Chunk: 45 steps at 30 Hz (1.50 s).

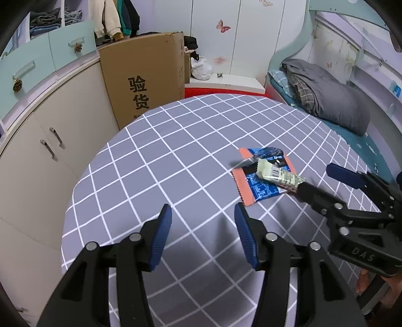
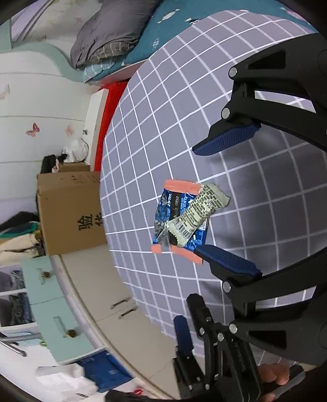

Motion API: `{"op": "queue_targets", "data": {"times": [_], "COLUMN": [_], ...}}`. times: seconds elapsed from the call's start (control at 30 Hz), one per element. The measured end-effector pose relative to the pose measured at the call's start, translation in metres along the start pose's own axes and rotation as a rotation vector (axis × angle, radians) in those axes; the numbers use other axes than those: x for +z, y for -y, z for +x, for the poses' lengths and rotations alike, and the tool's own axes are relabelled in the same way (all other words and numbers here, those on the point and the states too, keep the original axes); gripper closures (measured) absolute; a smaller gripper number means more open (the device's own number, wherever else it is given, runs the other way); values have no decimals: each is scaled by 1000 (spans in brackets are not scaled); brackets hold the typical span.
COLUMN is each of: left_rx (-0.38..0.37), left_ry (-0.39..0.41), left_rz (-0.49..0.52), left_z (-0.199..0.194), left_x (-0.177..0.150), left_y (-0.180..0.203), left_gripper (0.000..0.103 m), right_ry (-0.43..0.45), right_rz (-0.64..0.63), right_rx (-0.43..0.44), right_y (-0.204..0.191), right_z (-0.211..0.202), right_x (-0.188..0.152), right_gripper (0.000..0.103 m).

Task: Collect trash
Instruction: 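Move both open tools back to the table, then grasp the blue-white wrapper with the left tool while the right tool grasps the beige-green packet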

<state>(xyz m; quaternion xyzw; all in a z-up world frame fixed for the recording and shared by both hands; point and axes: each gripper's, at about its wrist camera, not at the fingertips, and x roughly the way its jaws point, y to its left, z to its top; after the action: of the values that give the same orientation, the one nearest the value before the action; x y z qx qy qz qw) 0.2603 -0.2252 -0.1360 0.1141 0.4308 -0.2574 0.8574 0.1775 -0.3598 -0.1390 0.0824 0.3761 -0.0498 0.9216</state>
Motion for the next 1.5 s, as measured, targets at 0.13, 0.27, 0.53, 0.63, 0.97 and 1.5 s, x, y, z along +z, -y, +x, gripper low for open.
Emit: {"op": "queue_targets", "data": {"times": [0.13, 0.27, 0.53, 0.63, 0.97, 1.5], "left_rx": [-5, -20, -43, -67, -75, -16], "left_ry": [-12, -19, -14, -14, -2, 13], "left_rz": [10, 27, 92, 108, 71, 127], "left_z": [9, 15, 22, 25, 54, 67], "left_x": [1, 3, 12, 18, 40, 44], "left_y": [-2, 1, 24, 37, 84, 101], "left_gripper": [52, 52, 50, 42, 28, 88], "right_ry": [-29, -82, -11, 27, 78, 79], "right_rz": [-23, -21, 12, 61, 183, 209], "right_rx": [23, 62, 36, -5, -41, -16], "right_y": [-3, -2, 16, 33, 74, 81], "right_z": [14, 28, 4, -10, -30, -32], "right_x": [5, 7, -1, -7, -18, -20], "right_gripper": [36, 59, 76, 76, 76, 76]}}
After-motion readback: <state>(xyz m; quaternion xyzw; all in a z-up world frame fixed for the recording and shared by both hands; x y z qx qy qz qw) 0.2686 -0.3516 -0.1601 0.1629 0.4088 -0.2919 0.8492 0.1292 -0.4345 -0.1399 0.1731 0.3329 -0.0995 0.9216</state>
